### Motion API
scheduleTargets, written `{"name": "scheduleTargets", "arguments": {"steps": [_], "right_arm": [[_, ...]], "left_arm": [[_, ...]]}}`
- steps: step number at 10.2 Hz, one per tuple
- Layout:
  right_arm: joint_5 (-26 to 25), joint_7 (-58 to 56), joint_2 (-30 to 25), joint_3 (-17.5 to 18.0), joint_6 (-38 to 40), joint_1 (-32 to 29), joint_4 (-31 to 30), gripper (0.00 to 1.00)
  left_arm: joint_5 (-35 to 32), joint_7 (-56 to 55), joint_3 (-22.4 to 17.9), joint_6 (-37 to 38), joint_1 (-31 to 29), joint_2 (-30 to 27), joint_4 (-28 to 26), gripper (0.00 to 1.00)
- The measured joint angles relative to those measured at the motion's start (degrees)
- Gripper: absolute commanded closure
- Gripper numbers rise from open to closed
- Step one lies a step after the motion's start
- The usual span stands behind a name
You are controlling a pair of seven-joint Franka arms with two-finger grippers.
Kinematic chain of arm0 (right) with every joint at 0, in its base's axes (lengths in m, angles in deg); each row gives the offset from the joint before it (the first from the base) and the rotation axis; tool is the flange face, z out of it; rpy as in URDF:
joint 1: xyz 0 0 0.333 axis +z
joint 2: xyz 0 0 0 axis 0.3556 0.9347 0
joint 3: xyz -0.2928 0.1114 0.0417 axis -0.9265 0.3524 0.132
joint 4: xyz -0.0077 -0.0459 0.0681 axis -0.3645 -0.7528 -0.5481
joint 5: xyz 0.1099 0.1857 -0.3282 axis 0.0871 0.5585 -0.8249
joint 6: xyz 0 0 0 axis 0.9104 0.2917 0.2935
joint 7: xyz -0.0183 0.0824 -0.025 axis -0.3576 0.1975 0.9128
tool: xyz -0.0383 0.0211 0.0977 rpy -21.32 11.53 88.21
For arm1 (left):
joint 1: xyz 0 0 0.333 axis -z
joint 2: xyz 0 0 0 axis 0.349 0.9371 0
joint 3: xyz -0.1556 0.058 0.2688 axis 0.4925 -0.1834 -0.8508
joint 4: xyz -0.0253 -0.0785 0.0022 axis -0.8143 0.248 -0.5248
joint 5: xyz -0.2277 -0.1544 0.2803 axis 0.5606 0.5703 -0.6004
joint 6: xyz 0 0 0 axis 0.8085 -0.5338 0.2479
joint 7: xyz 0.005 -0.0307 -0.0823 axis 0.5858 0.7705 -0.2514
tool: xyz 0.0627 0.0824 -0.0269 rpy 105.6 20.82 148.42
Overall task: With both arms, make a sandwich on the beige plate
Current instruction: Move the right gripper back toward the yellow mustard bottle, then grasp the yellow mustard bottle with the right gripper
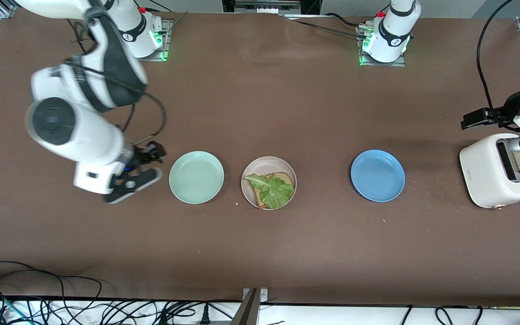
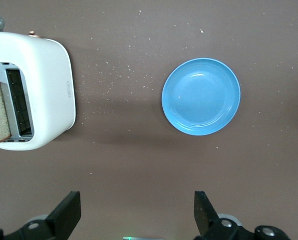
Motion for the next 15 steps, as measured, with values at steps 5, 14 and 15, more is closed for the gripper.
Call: {"name": "scheduleTargets", "arguments": {"steps": [5,14,15], "right_arm": [[1.6,-4.1,-2.3,-8.8,4.9,-9.4,-0.1,0.00],[33.4,-65.4,1.7,-12.3,-1.0,-26.5,-19.7,0.00],[34.9,-72.9,2.5,-12.3,-1.7,-27.2,-21.9,0.00]], "left_arm": [[0.0,0.0,-0.3,-0.6,-4.1,4.0,1.5,0.00],[-9.9,12.6,-0.5,-7.4,-13.0,18.3,10.8,0.00],[-10.4,13.2,-0.5,-8.3,-13.9,18.9,10.8,0.00]]}}
